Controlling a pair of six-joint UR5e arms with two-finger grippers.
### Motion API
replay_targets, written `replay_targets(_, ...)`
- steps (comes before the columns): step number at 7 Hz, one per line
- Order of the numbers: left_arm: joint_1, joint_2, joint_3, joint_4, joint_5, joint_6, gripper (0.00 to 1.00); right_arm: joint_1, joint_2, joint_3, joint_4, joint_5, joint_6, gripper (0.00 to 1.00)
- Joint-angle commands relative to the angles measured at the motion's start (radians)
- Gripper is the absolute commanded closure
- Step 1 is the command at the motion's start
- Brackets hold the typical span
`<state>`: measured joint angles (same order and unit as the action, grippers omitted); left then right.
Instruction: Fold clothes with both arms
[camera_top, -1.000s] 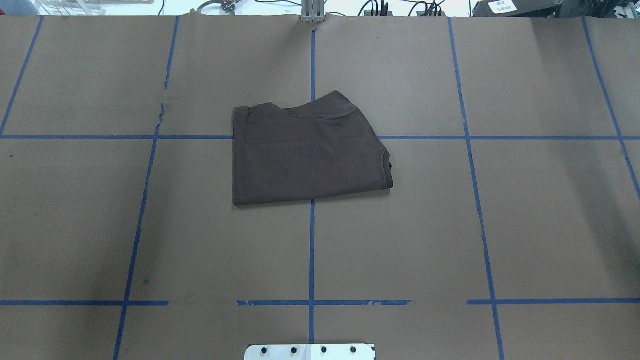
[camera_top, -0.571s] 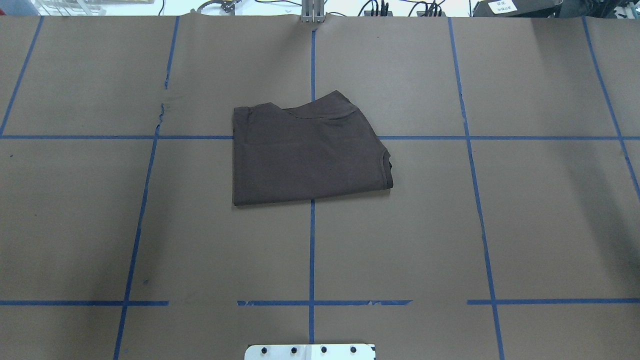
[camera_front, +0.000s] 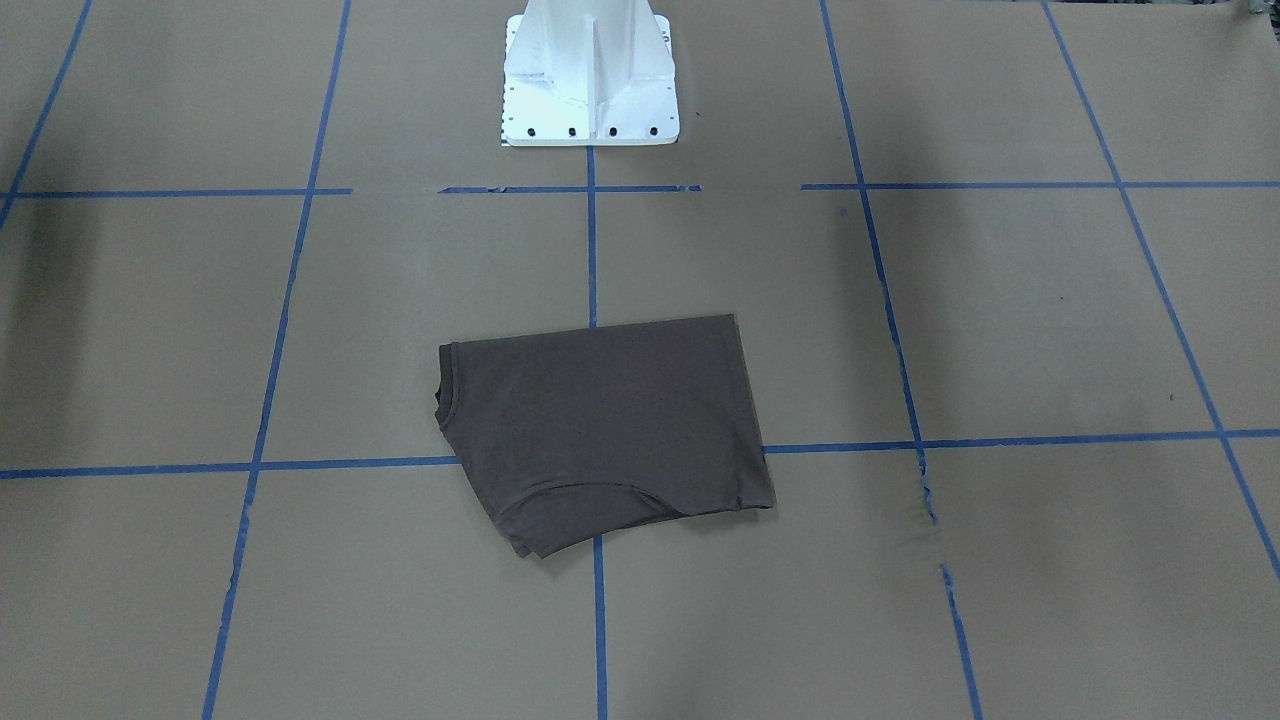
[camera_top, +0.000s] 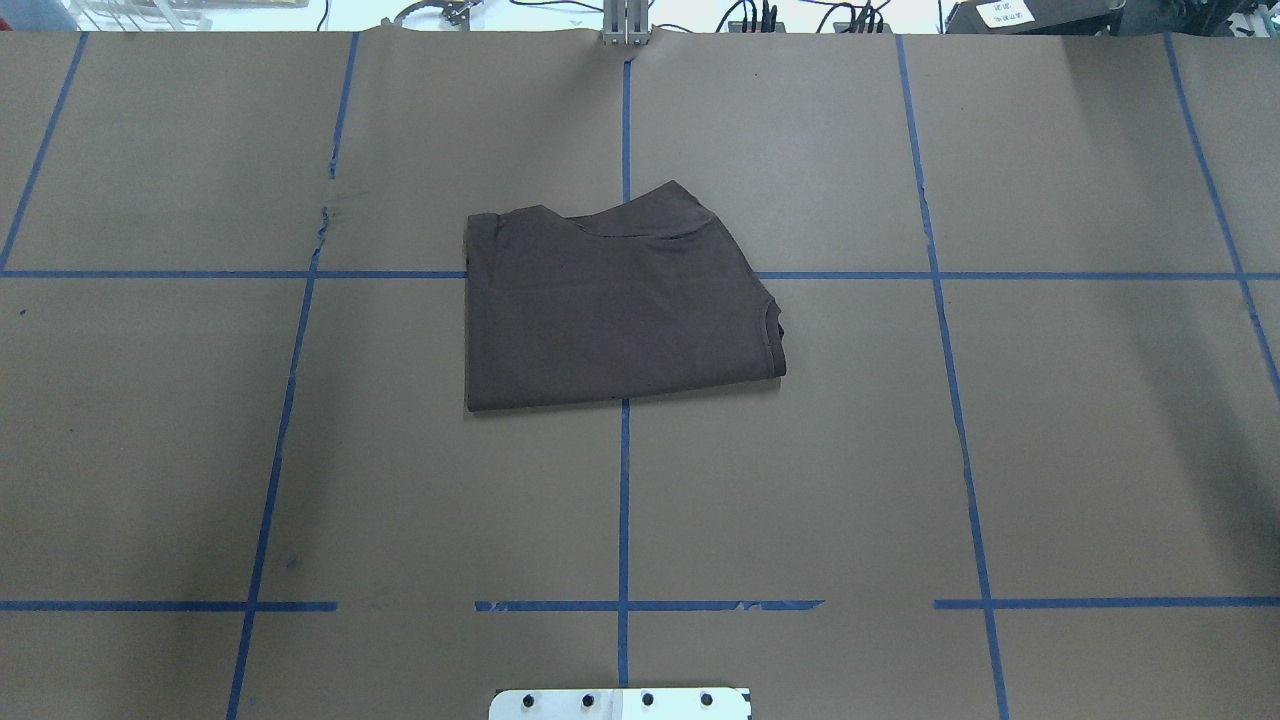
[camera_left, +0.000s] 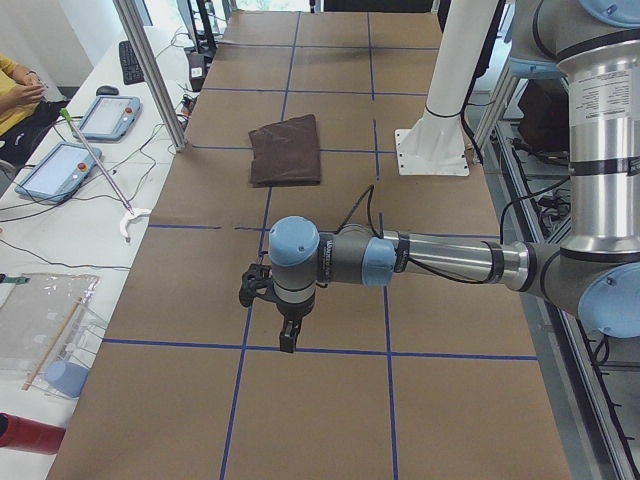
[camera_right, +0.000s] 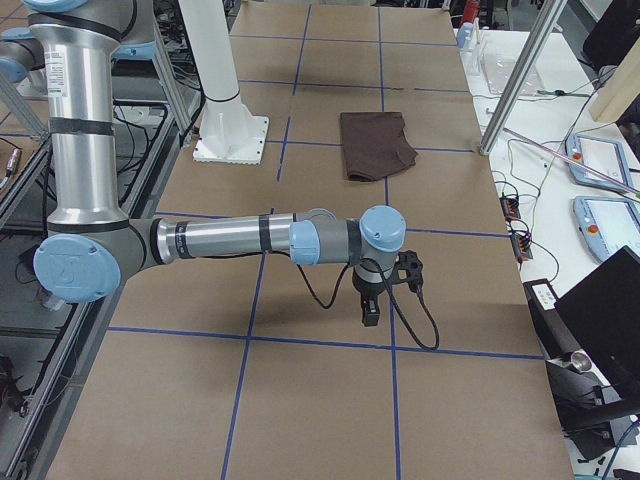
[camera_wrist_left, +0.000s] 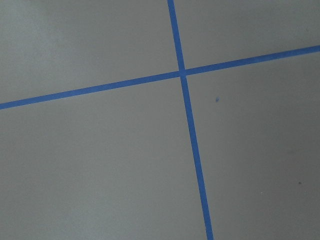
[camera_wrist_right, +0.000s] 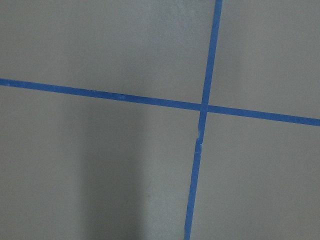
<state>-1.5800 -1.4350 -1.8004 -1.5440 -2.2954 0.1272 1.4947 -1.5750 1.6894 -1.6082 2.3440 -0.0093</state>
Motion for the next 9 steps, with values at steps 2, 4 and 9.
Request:
replay_targets(2, 0.000, 0.001, 0.007, -0.002, -0.004, 0.000, 0.00, -0.002, 0.000, -0.002, 0.001, 0.005, 0.002, 0.00)
replay_targets(4, 0.000, 0.001, 0.012, -0.005, -0.004, 0.000, 0.00, -0.002, -0.003, -0.002, 0.001, 0.005, 0.002, 0.00)
replay_targets(9, 0.000, 0.001, 0.021, -0.011, -0.003, -0.001, 0.00, -0.002, -0.005, 0.001, 0.002, 0.005, 0.000, 0.00)
